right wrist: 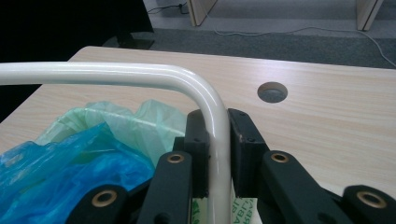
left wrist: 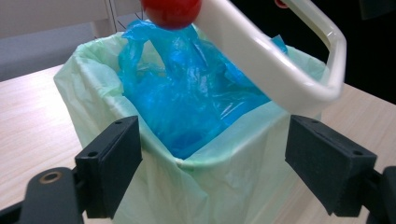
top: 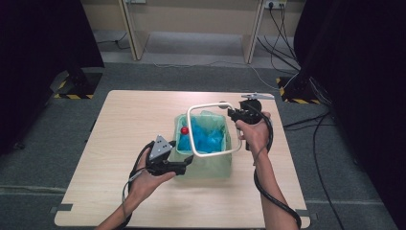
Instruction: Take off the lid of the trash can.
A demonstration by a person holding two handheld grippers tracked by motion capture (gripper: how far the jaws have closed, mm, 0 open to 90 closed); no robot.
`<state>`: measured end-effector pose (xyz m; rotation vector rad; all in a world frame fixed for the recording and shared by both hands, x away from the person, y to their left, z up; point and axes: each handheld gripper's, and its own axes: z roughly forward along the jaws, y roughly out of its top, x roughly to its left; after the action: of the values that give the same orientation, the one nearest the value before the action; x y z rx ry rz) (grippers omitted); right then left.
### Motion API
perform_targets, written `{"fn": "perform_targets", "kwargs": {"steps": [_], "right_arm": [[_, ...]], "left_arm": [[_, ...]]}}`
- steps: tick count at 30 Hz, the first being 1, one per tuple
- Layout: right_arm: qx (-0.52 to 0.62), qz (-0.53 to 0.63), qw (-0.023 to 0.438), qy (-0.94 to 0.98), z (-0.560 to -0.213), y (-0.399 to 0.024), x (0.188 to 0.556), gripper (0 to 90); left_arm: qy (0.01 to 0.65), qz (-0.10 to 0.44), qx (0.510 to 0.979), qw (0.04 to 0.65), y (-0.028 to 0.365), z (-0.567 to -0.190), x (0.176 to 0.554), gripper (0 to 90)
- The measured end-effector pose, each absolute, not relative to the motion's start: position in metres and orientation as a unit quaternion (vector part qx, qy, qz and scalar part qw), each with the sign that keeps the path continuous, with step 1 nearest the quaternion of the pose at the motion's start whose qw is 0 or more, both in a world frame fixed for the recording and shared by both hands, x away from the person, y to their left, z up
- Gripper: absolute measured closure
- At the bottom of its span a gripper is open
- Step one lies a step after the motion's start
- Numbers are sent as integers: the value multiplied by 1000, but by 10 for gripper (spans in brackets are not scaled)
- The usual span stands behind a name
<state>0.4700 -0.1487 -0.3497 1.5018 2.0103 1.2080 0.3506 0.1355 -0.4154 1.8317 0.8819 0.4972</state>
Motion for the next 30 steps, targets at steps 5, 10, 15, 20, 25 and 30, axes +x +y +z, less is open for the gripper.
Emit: {"fn": "perform_targets", "kwargs": {"steps": [5, 10, 15, 20, 25, 30], "right_arm": [[535, 427, 178, 707, -347, -158, 470, 790], [542, 435, 178, 696, -344, -172, 468, 790], [554, 443, 179, 682, -343, -196, 464, 789], [575, 453, 175, 658, -347, -229, 457, 788], [598, 454, 178, 636, -357, -265, 450, 787], [621, 442, 178, 622, -375, -292, 443, 785]], "left_arm": [[362, 206, 759, 500, 138, -416, 349, 178], [363, 208, 759, 499, 141, -416, 349, 178], [364, 209, 759, 499, 146, -417, 347, 178], [364, 208, 760, 497, 152, -420, 345, 178], [368, 207, 760, 493, 157, -423, 344, 175], [370, 205, 762, 490, 160, -427, 343, 174]]}}
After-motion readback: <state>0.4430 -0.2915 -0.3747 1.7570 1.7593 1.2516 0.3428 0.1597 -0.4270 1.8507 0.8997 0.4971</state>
